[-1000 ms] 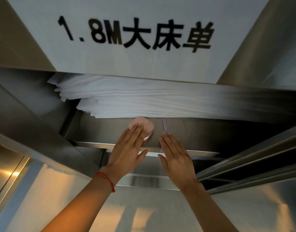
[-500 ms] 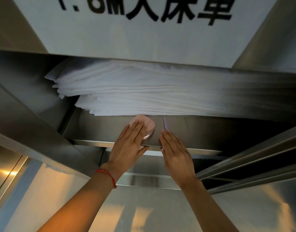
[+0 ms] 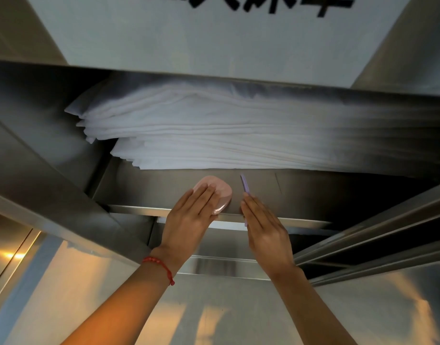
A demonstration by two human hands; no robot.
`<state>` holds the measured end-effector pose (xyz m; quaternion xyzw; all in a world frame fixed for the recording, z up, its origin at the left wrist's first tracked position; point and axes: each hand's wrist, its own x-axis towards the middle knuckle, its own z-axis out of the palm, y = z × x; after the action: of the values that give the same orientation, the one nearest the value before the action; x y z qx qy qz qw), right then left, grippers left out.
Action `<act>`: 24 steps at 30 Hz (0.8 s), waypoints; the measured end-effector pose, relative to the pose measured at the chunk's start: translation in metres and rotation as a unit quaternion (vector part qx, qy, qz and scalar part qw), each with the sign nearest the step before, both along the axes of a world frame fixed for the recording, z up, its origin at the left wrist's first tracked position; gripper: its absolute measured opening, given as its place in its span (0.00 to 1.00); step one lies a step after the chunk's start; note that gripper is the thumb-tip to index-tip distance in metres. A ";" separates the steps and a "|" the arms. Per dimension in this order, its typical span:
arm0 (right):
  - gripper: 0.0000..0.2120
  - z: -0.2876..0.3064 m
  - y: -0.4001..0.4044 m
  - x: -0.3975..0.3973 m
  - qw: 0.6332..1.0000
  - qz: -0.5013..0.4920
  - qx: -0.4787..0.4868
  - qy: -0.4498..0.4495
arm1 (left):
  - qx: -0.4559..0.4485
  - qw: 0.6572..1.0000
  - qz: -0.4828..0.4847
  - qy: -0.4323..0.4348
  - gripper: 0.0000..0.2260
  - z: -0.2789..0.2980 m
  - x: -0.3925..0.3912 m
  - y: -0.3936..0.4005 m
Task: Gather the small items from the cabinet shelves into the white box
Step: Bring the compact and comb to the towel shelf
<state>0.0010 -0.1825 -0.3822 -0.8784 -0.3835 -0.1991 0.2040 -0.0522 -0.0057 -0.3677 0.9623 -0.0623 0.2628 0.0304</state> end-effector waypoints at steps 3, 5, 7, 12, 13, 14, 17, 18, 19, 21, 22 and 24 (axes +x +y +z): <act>0.24 -0.001 -0.002 -0.001 1.000 0.005 0.008 -0.002 | 0.008 1.000 -0.007 -0.007 0.24 -0.002 -0.003 0.001; 0.25 0.000 -0.004 -0.003 1.000 0.009 0.009 -0.004 | 0.015 1.000 -0.011 -0.008 0.24 -0.002 -0.004 0.001; 0.24 -0.001 -0.005 -0.004 1.000 0.010 0.010 -0.014 | 0.021 1.000 -0.014 -0.013 0.24 -0.002 -0.005 0.001; 0.13 -0.003 -0.008 -0.005 0.998 0.007 0.025 -0.059 | 0.028 0.998 -0.026 -0.045 0.21 0.002 -0.009 0.000; 0.13 -0.003 -0.008 -0.006 0.997 0.007 0.027 -0.067 | 0.028 0.998 -0.027 -0.051 0.20 0.003 -0.011 0.000; 0.14 -0.002 -0.008 -0.006 0.997 0.008 0.029 -0.075 | 0.025 0.998 -0.028 -0.056 0.19 0.004 -0.012 0.001; 0.12 0.001 -0.008 -0.008 0.995 0.010 0.044 -0.092 | 0.012 0.998 -0.026 -0.061 0.18 0.007 -0.016 0.001; 0.12 0.002 -0.008 -0.009 0.994 0.010 0.048 -0.094 | 0.011 0.998 -0.025 -0.063 0.18 0.008 -0.018 0.001; 0.12 0.004 -0.007 -0.010 0.994 0.012 0.048 -0.095 | 0.010 0.997 -0.026 -0.066 0.17 0.009 -0.019 0.000; 0.12 0.006 -0.007 -0.012 0.994 0.016 0.044 -0.100 | 0.012 0.997 -0.028 -0.074 0.14 0.011 -0.022 0.000; 0.12 0.007 -0.007 -0.013 0.994 0.018 0.042 -0.101 | 0.013 0.996 -0.027 -0.079 0.13 0.011 -0.024 0.000; 0.12 0.010 -0.008 -0.016 0.994 0.022 0.039 -0.099 | 0.012 0.996 -0.026 -0.083 0.10 0.012 -0.029 0.000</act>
<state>-0.0151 -0.1901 -0.3725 -0.8371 -0.4128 -0.2957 0.2034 -0.0812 -0.0055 -0.3560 0.9355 -0.0930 0.3403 0.0204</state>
